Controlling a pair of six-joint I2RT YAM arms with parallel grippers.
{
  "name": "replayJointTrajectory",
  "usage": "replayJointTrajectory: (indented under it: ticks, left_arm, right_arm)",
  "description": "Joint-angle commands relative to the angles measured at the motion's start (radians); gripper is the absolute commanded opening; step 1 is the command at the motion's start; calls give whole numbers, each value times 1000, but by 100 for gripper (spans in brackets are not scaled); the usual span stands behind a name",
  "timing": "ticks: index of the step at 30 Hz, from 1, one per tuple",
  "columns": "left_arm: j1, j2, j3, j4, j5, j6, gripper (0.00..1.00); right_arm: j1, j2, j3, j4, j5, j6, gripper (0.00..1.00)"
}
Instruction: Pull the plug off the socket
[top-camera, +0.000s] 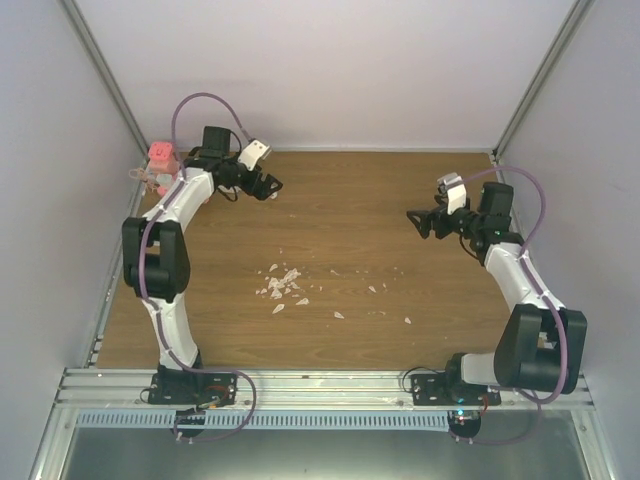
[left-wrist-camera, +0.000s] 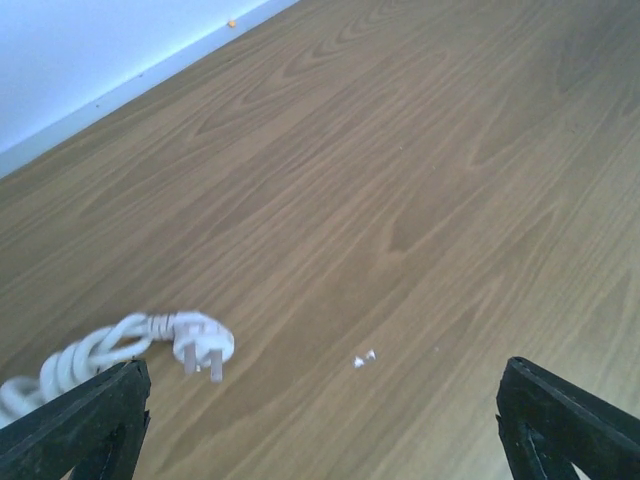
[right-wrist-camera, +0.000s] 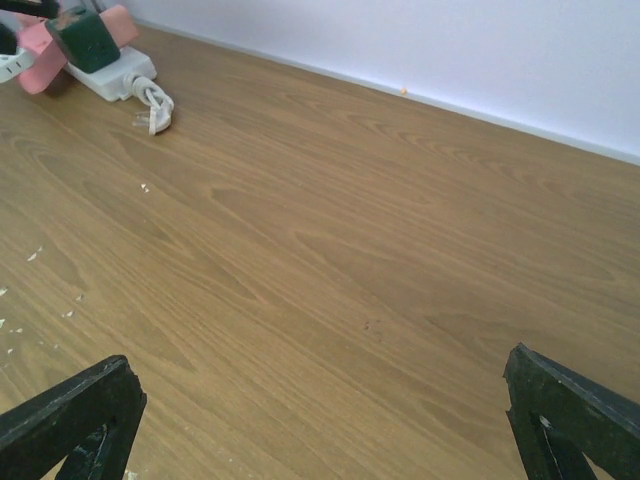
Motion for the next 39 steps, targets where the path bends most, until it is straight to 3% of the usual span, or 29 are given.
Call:
replayJointTrajectory:
  ticks: [1, 15, 24, 33, 39]
  left_arm:
    - [-21, 129, 116, 9, 44, -64, 93]
    - [-29, 427, 354, 3, 0, -262, 89]
    - [-33, 472, 356, 36, -98, -265, 84]
    - [-39, 494, 340, 18, -110, -197, 69]
    - [-76, 442, 233, 46, -139, -121, 57]
  right_arm:
    - [13, -23, -18, -20, -2, -25, 100]
    - [17, -13, -31, -26, 18, -43, 100]
    - [18, -3, -28, -33, 9, -38, 100]
    - [16, -4, -27, -34, 12, -34, 100]
    - [16, -7, -26, -36, 11, -28, 100]
